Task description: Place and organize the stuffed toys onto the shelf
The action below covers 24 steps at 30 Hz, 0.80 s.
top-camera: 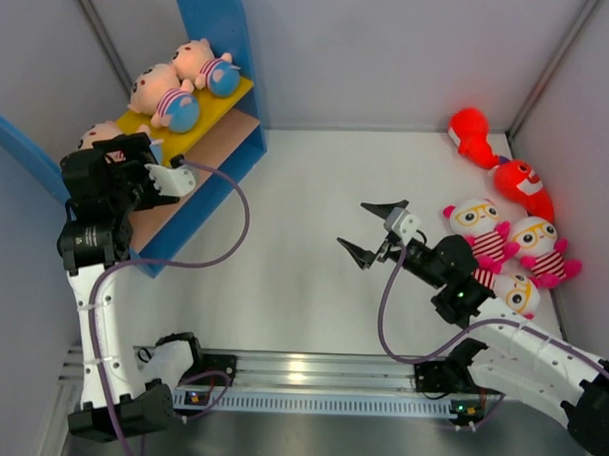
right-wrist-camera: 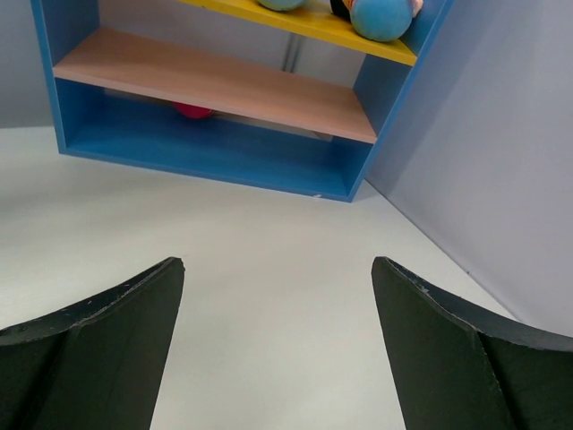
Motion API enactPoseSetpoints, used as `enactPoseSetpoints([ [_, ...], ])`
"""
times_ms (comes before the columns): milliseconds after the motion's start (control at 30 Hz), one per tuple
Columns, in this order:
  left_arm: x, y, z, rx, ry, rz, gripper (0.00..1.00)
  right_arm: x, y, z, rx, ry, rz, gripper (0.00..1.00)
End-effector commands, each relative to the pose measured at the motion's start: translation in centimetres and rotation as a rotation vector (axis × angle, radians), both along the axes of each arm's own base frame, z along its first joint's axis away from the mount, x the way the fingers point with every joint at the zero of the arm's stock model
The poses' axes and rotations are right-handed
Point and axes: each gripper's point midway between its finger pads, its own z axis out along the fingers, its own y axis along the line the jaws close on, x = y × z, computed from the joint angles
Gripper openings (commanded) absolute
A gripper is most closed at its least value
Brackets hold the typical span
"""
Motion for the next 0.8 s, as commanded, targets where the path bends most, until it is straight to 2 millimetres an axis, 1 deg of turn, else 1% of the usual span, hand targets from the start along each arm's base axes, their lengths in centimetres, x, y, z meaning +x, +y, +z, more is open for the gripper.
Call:
enactPoseSetpoints([
  [0,-1.1,-3.1,1.7,-0.338,-0.038,-0.033,0.98,0.2,0.0,2.7,0.039,-0.029,0.008,0.86],
  [67,-1.5,-3.8,1.6,-0.438,-0.031,-0.032,0.94,0.2,0.0,2.7,0.038,-0.026,0.01,0.86],
  [167,-2.6,-5.4,-0.2,-0.629,0.023,-0.017,0.86,0.3,0.0,2.6,0.036,-0.02,0.005,0.86],
  [200,-3.1,-5.7,-0.4,-0.656,0.024,-0.012,0.85,0.3,-0.1,2.6,0.037,-0.02,0.002,0.86],
  [233,-3.2,-5.9,-1.9,-0.687,0.056,0.005,0.83,0.3,0.0,2.5,0.035,-0.017,0.001,0.86],
  [300,-3.6,-6.1,-3.2,-0.76,0.081,0.046,0.77,0.5,-0.1,2.3,0.033,-0.012,-0.003,0.86],
  [333,-3.7,-5.8,-4.5,-0.781,0.105,0.081,0.75,0.5,-0.1,2.3,0.034,-0.012,-0.005,0.86],
  [367,-3.7,-5.8,-5.3,-0.814,0.119,0.108,0.69,0.5,-0.1,2.2,0.032,-0.008,-0.005,0.86],
  [400,-3.9,-5.7,-5.9,-0.822,0.127,0.127,0.66,0.5,-0.1,2.1,0.031,-0.006,-0.005,0.86],
  [433,-3.9,-5.9,-7.2,-0.827,0.155,0.139,0.65,0.5,-0.1,2.0,0.03,-0.005,-0.006,0.86],
  [500,-3.9,-5.2,-8.6,-0.816,0.169,0.203,0.59,0.8,-0.2,1.7,0.028,0.004,-0.023,0.86],
  [533,-3.9,-5.6,-10.1,-0.809,0.204,0.216,0.57,0.9,-0.2,1.4,0.025,0.012,-0.028,0.86],
  [567,-3.9,-4.5,-10.9,-0.783,0.196,0.3,0.55,1.1,-0.3,1.3,0.025,0.017,-0.037,0.86],
  [600,-3.7,-4.3,-12.0,-0.761,0.217,0.336,0.52,1.6,-0.5,1.1,0.025,0.03,-0.062,0.86],
  [633,-3.6,-5.1,-13.1,-0.723,0.249,0.342,0.51,1.9,-0.5,0.6,0.013,0.052,-0.077,0.86],
  [667,-3.6,-5.6,-13.8,-0.701,0.27,0.35,0.51,2.3,-0.7,0.2,0.003,0.073,-0.097,0.86],
  [700,-3.5,-5.2,-14.3,-0.654,0.269,0.399,0.51,3.2,-0.6,0.1,-0.003,0.101,-0.125,0.86],
  [733,-3.4,-6.5,-14.7,-0.648,0.294,0.359,0.52,3.8,-0.8,-0.2,-0.009,0.125,-0.147,0.86],
  [767,-3.3,-6.7,-14.9,-0.653,0.306,0.358,0.52,4.6,-1.2,-1.3,-0.036,0.178,-0.186,0.86],
])
